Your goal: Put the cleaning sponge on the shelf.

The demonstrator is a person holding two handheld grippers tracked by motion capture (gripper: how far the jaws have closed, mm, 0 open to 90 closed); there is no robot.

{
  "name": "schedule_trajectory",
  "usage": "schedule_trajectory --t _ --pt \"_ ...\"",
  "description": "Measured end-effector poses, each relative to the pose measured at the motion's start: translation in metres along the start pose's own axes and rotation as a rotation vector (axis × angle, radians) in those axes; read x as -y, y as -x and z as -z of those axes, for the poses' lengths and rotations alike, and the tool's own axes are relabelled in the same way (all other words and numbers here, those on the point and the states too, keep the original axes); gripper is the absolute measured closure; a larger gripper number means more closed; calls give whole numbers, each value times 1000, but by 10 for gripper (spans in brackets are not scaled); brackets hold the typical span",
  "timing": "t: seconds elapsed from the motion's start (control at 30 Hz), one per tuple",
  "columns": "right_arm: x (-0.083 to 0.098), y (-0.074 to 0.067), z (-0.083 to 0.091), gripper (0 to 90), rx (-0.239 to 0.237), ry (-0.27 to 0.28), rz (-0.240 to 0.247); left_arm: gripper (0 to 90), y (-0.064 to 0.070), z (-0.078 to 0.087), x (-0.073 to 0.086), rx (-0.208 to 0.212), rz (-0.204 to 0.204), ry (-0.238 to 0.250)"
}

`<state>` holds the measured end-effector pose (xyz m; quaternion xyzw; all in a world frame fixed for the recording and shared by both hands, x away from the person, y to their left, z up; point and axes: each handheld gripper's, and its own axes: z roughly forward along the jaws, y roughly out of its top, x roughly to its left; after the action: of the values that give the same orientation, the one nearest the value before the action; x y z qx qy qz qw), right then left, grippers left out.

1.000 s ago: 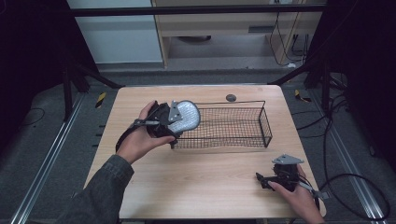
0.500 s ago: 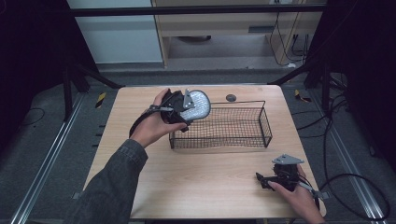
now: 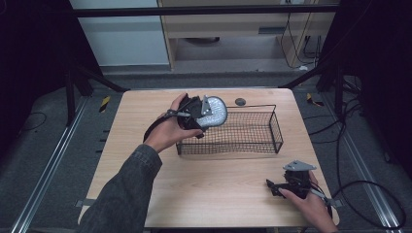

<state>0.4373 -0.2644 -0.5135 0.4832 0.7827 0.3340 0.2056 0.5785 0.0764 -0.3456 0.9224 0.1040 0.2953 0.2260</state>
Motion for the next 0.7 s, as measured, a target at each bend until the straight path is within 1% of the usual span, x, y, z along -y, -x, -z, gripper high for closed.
schedule_trajectory --t 0.07,0.1,0.2,0.23,0.27,0.33,0.4,0.5,0.67,0.7 --pt "0 0 0 3 -1 2 1 67 0 -3 -1 6 -7 -5" --pt "0 0 0 4 -1 1 1 67 1 -4 -2 8 -4 -5" --pt "0 0 0 3 -2 1 1 67 1 -7 -3 18 -20 -23" --pt "0 0 0 3 0 1 3 67 1 -9 -3 17 -17 -17" --pt "0 0 0 3 0 1 2 66 0 -11 -3 21 -22 -32" --pt "0 1 0 3 4 2 8 66 0 -15 -2 19 -30 -43" --pt "0 0 0 3 4 2 8 66 0 -18 -2 27 -39 -58" --pt "0 0 -1 3 5 2 5 67 1 -19 -3 32 -58 -56" --pt "-1 0 -2 3 8 0 4 70 1 -20 -4 36 -64 -49" --pt "-1 0 -2 3 8 0 3 71 2 -21 -4 37 -71 -50"
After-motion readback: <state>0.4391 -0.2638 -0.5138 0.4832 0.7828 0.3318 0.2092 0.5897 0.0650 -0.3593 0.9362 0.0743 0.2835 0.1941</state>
